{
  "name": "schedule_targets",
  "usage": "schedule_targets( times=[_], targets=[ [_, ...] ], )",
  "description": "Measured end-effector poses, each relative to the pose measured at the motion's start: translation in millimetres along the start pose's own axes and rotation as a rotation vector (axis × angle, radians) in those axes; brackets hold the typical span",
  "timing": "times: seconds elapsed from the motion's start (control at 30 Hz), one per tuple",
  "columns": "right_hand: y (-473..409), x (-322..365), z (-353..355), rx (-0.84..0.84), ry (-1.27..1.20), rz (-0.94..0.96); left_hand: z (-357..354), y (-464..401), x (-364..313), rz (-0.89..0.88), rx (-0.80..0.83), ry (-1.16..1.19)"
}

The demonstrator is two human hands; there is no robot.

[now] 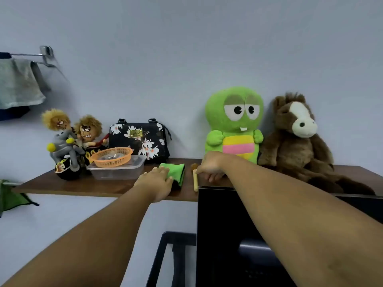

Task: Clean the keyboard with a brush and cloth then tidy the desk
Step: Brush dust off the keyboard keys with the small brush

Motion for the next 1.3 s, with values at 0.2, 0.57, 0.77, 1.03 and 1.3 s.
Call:
schedule_targets(
  times=[0.2, 0.57, 0.77, 1.03, 1.3],
  targets=[
    [-18.6, 15.7, -22.1, 0.191, 0.128, -0.206, -22.0, -9.7, 27.2, -0.053, 0.041, 0.042],
    [-21.1, 26.8, -28.7, 0.173, 0.138, -0.322, -23.4, -11.5, 36.0, -0.091, 0.046, 0.010],
    [-2.1, 21.4, -1.6, -0.077, -0.064, -0.188, -7.0, -5.8, 28.9, -0.082, 0.008, 0.012],
    [74.3, -10.1, 27.5, -0.652, -0.325, 0.118, 20.4, 21.7, -4.3, -0.176, -0.305, 0.036],
    [153.6, -69.1, -6.3, -0.772, -0.393, 0.229, -4.9, 88.9, -63.5, -0.245, -0.523, 0.127]
  ],
)
Point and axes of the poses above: each hand's wrist, its own y-axis away from the middle knuckle, its own z-axis out of the back of the hand, x = y × z, the point moved 2 cm from there along -y, towards the middle knuckle, and after that the axes turned 2 degrees about y, right-handed, at the moved point
